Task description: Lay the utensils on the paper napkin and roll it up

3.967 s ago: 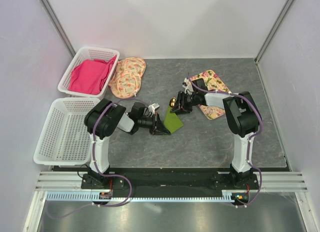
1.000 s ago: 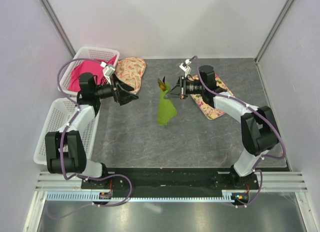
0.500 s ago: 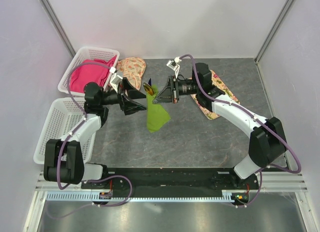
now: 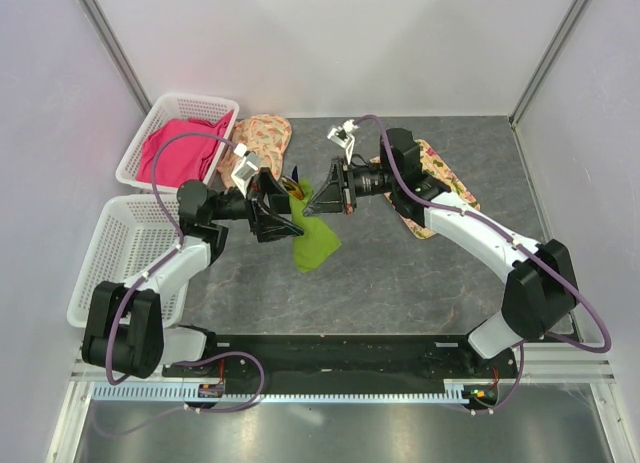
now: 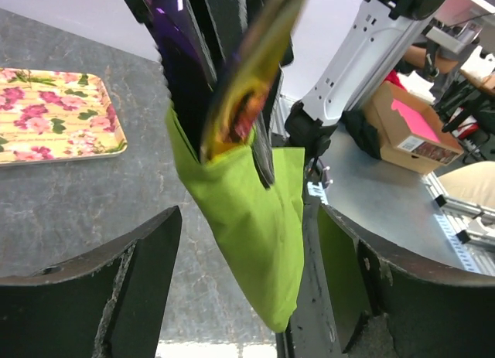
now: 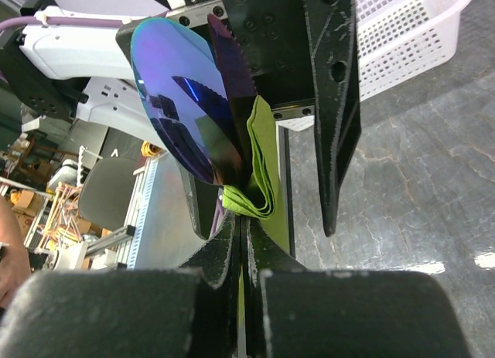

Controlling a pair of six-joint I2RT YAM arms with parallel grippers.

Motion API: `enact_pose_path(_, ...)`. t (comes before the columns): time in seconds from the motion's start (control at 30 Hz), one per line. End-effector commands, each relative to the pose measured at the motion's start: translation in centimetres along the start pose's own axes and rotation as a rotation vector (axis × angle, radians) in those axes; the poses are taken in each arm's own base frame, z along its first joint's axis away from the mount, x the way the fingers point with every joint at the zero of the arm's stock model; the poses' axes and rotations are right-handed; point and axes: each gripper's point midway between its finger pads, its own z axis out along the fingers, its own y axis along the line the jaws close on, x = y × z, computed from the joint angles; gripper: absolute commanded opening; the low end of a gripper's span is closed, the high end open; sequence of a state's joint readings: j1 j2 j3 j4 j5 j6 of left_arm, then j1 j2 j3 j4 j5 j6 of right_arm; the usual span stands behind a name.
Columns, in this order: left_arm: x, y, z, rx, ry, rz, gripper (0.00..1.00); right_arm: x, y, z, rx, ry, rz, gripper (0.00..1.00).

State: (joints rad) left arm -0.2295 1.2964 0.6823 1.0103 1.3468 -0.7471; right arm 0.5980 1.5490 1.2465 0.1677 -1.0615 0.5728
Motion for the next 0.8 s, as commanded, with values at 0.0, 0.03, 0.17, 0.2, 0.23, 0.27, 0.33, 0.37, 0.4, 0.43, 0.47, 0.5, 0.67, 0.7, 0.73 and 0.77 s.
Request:
enact_pose_path(0.0, -1.1, -1.3, 0.7, 0.018, -0.031, 0.014, 0.75, -2.3, 4.2, -0.3, -0.077, -0.026, -0.166, 0.00)
enact_pose_path(0.03, -1.1, -1.4, 0.7, 0.020, -0.033, 0.014, 0.75, -2.3, 4.3, -0.3, -0.077, -0.026, -0.168, 0.00)
enact_pose_path(0.17, -1.2, -1.6, 0.9, 0.025, -0.043, -0.004, 0.67, -2.4, 4.6, -0.2, -0.084, -0.025, -0.173, 0.00)
enact_pose_path(0.2, -1.1, -1.7, 1.0, 0.032, -0.044, -0.004, 0.62, -2.4, 4.6, -0.2, -0.083, -0.026, -0.175, 0.00)
enact_pose_path(0.23, -1.1, -1.8, 1.0, 0.036, -0.044, -0.005, 0.59, -2.5, 4.8, -0.2, -0.085, -0.027, -0.179, 0.00)
enact_pose_path(0.27, -1.0, -1.8, 1.0, 0.038, -0.043, -0.009, 0.54, -2.6, 4.8, -0.2, -0.083, -0.029, -0.180, 0.00)
enact_pose_path(0.33, -1.1, -2.0, 1.0, 0.042, -0.045, -0.013, 0.39, -2.6, 4.7, -0.2, -0.082, -0.030, -0.180, 0.00)
enact_pose_path(0.37, -1.0, -2.0, 1.0, 0.043, -0.046, -0.013, 0.32, -2.7, 4.8, -0.2, -0.083, -0.030, -0.180, 0.00)
enact_pose_path(0.4, -1.1, -2.1, 0.9, 0.043, -0.047, -0.013, 0.29, -2.7, 4.9, -0.1, -0.085, -0.032, -0.182, 0.00)
enact_pose_path(0.43, -1.1, -2.1, 0.9, 0.045, -0.047, -0.012, 0.26, -2.7, 4.8, -0.1, -0.083, -0.034, -0.182, 0.00)
enact_pose_path(0.47, -1.0, -2.1, 0.9, 0.045, -0.045, -0.016, 0.22, -2.8, 5.0, -0.1, -0.085, -0.037, -0.187, 0.00)
enact_pose_path(0.5, -1.0, -2.1, 0.9, 0.044, -0.046, -0.018, 0.20, -2.9, 5.0, -0.1, -0.085, -0.040, -0.189, 0.00)
enact_pose_path(0.67, -1.7, -2.1, 1.0, 0.030, -0.073, -0.035, 0.02, -3.3, 4.8, -0.1, -0.066, -0.054, -0.192, 0.02)
enact_pose_path(0.7, -1.9, -2.1, 1.0, 0.026, -0.078, -0.038, 0.02, -3.5, 4.8, -0.1, -0.062, -0.056, -0.191, 0.09)
enact_pose_path(0.73, -2.2, -2.0, 1.1, 0.021, -0.085, -0.041, 0.02, -3.9, 4.8, -0.2, -0.049, -0.064, -0.191, 0.18)
enact_pose_path(0.77, -2.5, -1.7, 1.1, -0.001, -0.102, -0.068, 0.02, -4.2, 4.8, -0.2, -0.043, -0.069, -0.194, 0.36)
